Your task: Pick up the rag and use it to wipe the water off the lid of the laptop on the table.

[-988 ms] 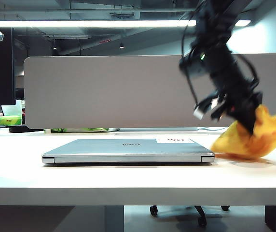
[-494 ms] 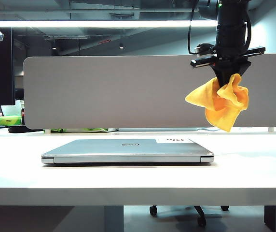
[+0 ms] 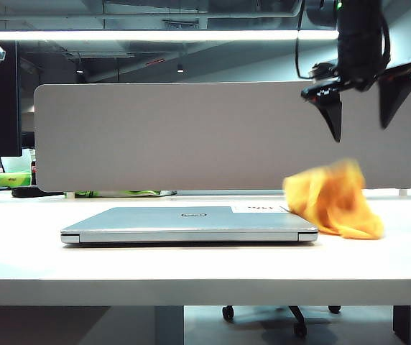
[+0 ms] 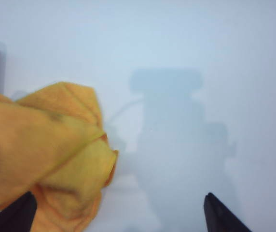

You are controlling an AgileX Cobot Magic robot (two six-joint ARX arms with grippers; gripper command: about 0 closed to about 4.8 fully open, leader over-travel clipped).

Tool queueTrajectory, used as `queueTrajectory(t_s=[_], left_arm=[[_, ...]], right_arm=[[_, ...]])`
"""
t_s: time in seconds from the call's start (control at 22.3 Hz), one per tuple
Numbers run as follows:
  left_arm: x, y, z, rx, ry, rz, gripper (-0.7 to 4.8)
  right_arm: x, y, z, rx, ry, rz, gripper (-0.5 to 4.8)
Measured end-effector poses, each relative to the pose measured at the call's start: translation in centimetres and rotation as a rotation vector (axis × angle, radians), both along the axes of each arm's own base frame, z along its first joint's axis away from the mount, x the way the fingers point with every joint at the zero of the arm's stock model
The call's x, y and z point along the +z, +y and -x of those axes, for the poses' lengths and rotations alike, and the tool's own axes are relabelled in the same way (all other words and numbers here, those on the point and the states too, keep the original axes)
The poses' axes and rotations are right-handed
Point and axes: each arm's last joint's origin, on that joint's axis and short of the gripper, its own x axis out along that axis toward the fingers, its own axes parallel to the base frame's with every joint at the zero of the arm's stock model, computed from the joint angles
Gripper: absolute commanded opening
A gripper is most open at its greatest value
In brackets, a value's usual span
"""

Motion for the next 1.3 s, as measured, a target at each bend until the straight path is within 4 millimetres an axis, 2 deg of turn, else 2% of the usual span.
queueTrajectory(t_s=[0.04,0.09,0.13,0.22,0.4,0.49,0.54,0.63,0.76,0.85,0.9,1.12,1.3], left_arm=[[0.0,0.0,0.0,0.0,-0.001,0.0,0.22],[0.0,0.0,0.0,0.0,-0.001,0.0,0.22],[0.0,0.0,0.0,0.0,-0.001,0.0,0.22],[0.0,0.0,0.0,0.0,-0.001,0.0,0.22],[0.0,0.0,0.0,0.0,-0.001,0.0,0.21],[0.1,0.1,-0.1,0.021,-0.017,-0.019,0.21],[0.1,0.1,-0.1,0.053,-0.026,-0.03,0.21],[0.1,0.3,-0.2,0.098,-0.02,-0.044,0.22],[0.1,0.5,-0.1,0.168,-0.035,-0.088,0.22],[0.7,0.7,0.8,0.227,-0.103,-0.136,0.21],[1.4,0.8,1.9,0.273,-0.175,-0.163,0.22],[2.8,1.2,4.2,0.413,-0.327,-0.19,0.21],[3.2,1.4,6.1,0.463,-0.465,-0.19,0.21]], right_arm=[[0.7,-0.1,0.4,-0.003,-0.021,0.002,0.68],[2.1,-0.3,1.1,0.007,-0.058,0.0,0.03],[3.9,-0.5,2.0,0.029,-0.11,-0.014,-0.07],[6.0,-0.6,3.2,0.066,-0.185,-0.051,-0.07],[9.2,-0.8,5.5,0.142,-0.283,-0.157,-0.07],[11.3,-1.1,7.3,0.181,-0.381,-0.212,-0.07],[12.2,-1.4,8.9,0.199,-0.451,-0.235,-0.07],[12.7,-2.0,11.5,0.222,-0.533,-0.264,-0.07],[11.9,-2.8,15.4,0.248,-0.655,-0.294,-0.07],[10.9,-3.4,18.2,0.267,-0.768,-0.314,-0.07],[9.7,-3.8,19.9,0.276,-0.81,-0.323,-0.07],[6.5,-4.7,23.4,0.286,-0.938,-0.335,-0.07],[2.3,-5.6,27.4,0.28,-1.022,-0.337,-0.07]])
